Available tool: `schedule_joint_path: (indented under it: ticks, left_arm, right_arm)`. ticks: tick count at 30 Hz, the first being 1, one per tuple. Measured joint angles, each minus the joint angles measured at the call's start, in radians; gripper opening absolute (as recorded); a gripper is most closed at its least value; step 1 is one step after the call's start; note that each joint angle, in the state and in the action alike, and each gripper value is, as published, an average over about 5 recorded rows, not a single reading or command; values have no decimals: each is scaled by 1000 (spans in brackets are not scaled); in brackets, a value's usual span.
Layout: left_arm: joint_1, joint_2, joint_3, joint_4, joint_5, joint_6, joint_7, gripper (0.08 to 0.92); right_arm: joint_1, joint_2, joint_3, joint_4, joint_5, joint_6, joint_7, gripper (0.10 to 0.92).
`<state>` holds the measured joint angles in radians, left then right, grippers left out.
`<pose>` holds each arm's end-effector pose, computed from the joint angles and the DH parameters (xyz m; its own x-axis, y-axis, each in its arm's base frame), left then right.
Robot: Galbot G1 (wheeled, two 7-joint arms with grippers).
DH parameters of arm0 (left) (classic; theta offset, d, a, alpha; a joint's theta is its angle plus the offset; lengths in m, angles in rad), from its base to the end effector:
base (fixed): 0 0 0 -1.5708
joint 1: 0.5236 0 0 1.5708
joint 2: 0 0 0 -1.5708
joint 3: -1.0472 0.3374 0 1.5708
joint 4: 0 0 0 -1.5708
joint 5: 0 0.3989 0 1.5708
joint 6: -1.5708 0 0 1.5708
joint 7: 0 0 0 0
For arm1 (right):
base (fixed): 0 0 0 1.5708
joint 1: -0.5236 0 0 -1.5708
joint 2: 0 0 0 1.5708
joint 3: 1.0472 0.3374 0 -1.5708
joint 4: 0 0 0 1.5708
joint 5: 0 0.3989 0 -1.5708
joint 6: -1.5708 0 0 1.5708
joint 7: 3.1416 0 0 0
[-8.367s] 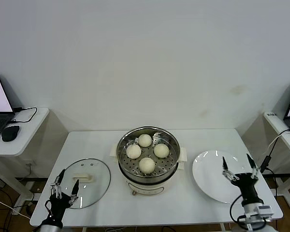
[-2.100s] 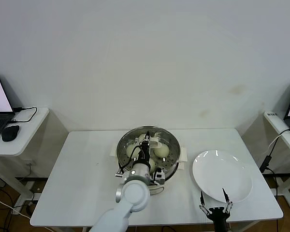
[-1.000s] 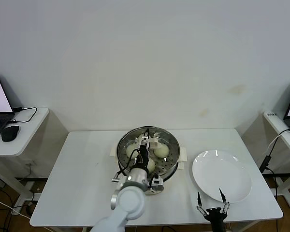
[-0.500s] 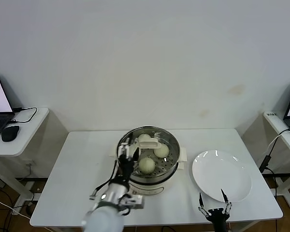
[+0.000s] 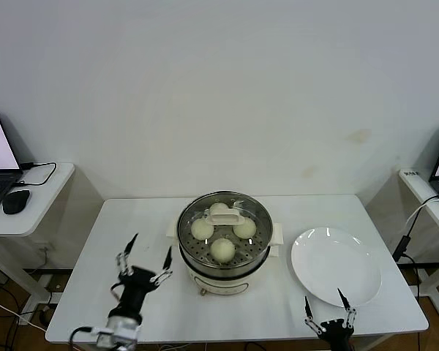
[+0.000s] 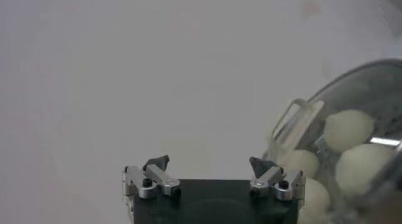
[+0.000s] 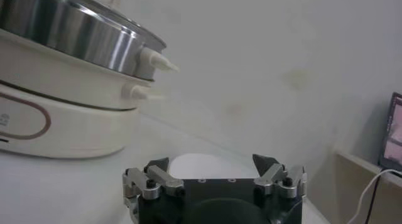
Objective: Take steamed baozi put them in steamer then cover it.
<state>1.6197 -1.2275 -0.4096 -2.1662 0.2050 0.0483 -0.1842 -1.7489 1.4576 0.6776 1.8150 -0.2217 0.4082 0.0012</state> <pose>0.2110 0.0029 -0.2784 -0.9956 0.0936 -0.0047 0.0830 0.9039 0.4196 0.1419 -0.0862 -0.4246 -0.9977 -0.0306 0.0599 -0.0509 0.9256 -0.3749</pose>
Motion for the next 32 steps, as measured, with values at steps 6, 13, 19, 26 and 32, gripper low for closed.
schedule_joint_path:
  ticks: [6,13,19,26,32]
  left_arm:
    - [96,-11,-64,42,-238,-94,-17,823]
    - [171,-27,-92,84,-349,-168,-1,823]
    - [214,-28,-106,111,-398,-202,17,823]
    - [239,-31,-104,133,-414,-227,38,823]
    - [242,-21,-109,144,-420,-233,51,823]
  right_arm:
    - [-46,-42,-10,40,69,-21,-26,823]
    - [-78,-68,-24,76,128,-41,-47,823]
    - [-101,-79,-30,107,166,-58,-59,822]
    - [-118,-82,-33,134,179,-73,-64,823]
    - [-124,-80,-37,140,169,-71,-64,823]
